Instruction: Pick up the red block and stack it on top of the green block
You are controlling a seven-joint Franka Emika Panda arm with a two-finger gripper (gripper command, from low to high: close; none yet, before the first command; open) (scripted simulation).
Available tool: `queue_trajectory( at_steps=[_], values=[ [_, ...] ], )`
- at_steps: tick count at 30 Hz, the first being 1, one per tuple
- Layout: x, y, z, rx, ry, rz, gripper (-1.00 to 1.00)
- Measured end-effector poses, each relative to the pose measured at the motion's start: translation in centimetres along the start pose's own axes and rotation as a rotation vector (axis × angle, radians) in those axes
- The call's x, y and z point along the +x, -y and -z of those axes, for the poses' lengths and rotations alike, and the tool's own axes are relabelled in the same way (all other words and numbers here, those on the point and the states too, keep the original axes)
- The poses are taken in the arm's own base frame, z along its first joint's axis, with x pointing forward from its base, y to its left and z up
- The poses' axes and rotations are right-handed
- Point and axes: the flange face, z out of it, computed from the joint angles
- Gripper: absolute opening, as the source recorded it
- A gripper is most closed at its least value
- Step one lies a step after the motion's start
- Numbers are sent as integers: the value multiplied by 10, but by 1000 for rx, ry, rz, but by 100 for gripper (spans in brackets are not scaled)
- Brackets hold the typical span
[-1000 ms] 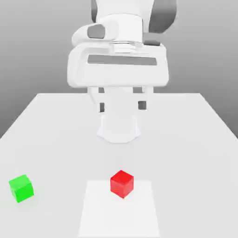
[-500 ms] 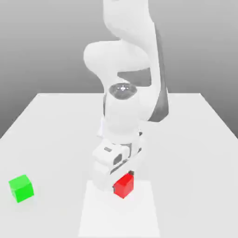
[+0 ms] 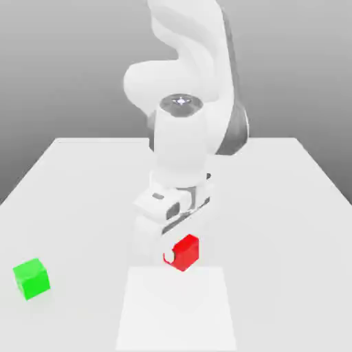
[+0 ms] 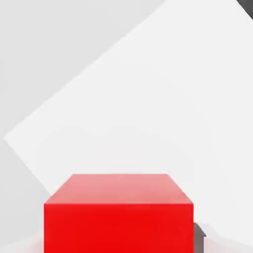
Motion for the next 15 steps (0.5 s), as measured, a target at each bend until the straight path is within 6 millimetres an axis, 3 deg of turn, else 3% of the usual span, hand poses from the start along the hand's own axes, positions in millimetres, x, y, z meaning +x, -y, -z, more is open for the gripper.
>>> queue_trajectory(
  at_steps=[4, 8, 13, 14, 15],
  values=[
    [26, -113, 14, 3, 1, -440, -100],
    [18, -228, 27, 1, -4, -850, -100],
    [23, -240, -19, -1, -6, -902, -100],
    [22, -240, -28, -1, -5, -903, 100],
    [22, -240, -28, -1, -5, -903, 100]
  ],
)
